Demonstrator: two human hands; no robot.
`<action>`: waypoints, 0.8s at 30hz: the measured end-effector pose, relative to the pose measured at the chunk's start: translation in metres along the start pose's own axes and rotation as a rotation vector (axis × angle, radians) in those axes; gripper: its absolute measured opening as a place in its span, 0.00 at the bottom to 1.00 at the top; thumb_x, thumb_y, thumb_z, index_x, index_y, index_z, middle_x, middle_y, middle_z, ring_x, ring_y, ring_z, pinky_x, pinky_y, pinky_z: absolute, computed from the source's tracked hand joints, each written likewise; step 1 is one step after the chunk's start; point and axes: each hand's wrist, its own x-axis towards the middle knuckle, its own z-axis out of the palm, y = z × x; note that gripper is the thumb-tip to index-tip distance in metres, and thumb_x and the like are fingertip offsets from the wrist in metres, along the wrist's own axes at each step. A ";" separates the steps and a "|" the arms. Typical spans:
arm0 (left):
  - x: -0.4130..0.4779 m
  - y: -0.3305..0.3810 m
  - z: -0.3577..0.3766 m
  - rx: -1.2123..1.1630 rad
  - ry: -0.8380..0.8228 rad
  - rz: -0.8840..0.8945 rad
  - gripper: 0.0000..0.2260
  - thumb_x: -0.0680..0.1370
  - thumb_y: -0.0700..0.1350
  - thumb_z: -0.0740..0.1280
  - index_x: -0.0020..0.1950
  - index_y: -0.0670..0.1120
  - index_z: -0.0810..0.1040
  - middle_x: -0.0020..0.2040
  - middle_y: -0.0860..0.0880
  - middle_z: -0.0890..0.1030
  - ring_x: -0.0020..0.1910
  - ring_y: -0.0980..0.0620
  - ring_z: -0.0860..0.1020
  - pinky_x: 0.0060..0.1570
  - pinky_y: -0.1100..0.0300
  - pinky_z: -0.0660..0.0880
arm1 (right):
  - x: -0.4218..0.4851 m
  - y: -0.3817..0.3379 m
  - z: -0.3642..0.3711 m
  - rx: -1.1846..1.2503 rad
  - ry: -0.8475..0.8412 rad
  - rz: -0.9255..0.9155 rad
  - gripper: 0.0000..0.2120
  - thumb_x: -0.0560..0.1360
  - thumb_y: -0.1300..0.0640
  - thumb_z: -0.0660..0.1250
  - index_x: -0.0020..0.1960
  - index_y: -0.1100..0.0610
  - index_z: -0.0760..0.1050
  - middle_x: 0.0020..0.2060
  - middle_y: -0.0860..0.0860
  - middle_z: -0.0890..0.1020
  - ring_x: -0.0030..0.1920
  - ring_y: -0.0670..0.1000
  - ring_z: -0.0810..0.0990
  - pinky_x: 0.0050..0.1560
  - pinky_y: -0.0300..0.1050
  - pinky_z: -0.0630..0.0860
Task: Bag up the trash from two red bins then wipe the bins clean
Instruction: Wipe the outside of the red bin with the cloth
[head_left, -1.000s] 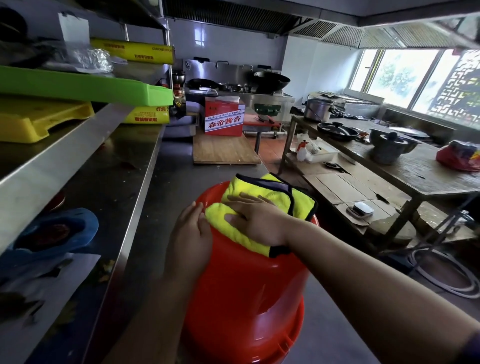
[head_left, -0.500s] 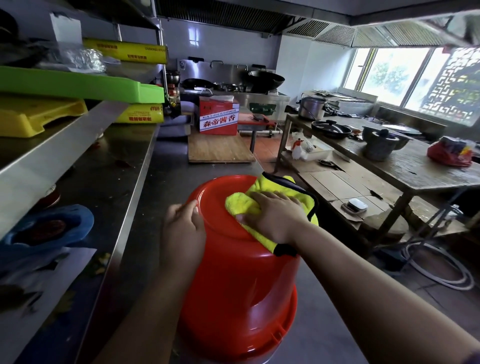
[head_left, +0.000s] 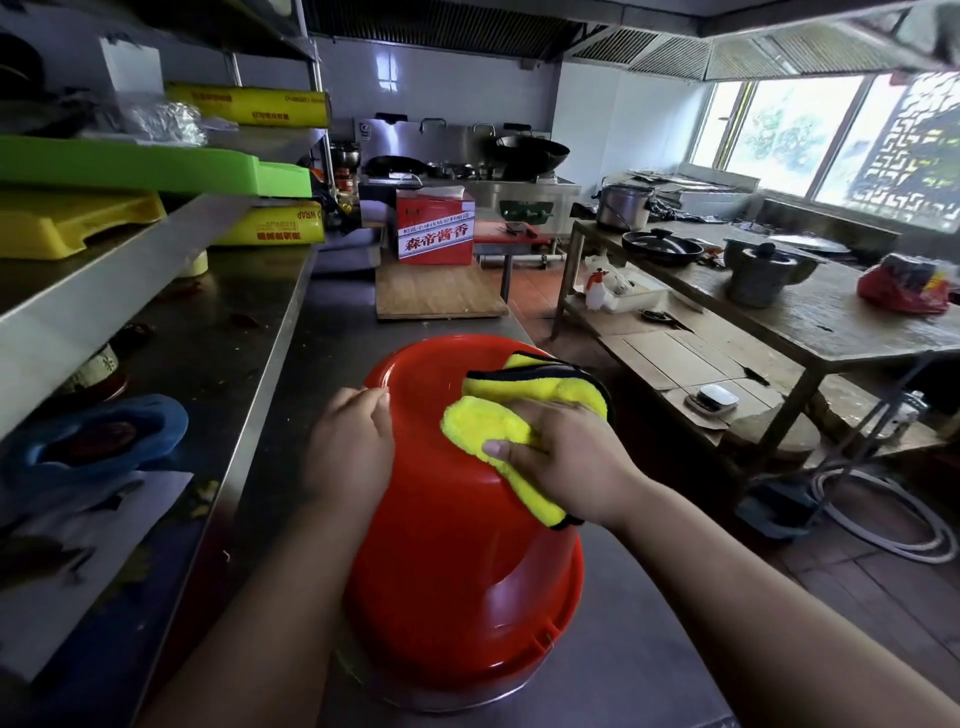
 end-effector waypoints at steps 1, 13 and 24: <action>0.000 -0.001 -0.002 -0.003 -0.026 -0.007 0.17 0.82 0.49 0.54 0.66 0.46 0.75 0.63 0.46 0.75 0.59 0.46 0.74 0.54 0.57 0.69 | -0.007 0.002 0.000 0.005 0.037 -0.044 0.21 0.76 0.41 0.63 0.63 0.53 0.76 0.48 0.49 0.83 0.55 0.53 0.77 0.47 0.41 0.65; -0.068 0.025 -0.007 -0.191 0.111 0.191 0.12 0.76 0.47 0.68 0.58 0.46 0.78 0.59 0.47 0.73 0.59 0.46 0.71 0.56 0.53 0.70 | -0.099 0.024 -0.006 0.126 0.411 0.276 0.27 0.74 0.38 0.59 0.65 0.54 0.73 0.51 0.52 0.81 0.52 0.56 0.78 0.47 0.49 0.74; -0.139 0.050 0.062 -0.365 -0.468 0.399 0.04 0.74 0.43 0.70 0.44 0.53 0.80 0.43 0.56 0.79 0.41 0.56 0.77 0.43 0.64 0.72 | -0.170 0.091 0.023 0.120 0.012 0.807 0.19 0.75 0.39 0.63 0.60 0.49 0.73 0.51 0.54 0.81 0.53 0.59 0.78 0.44 0.46 0.70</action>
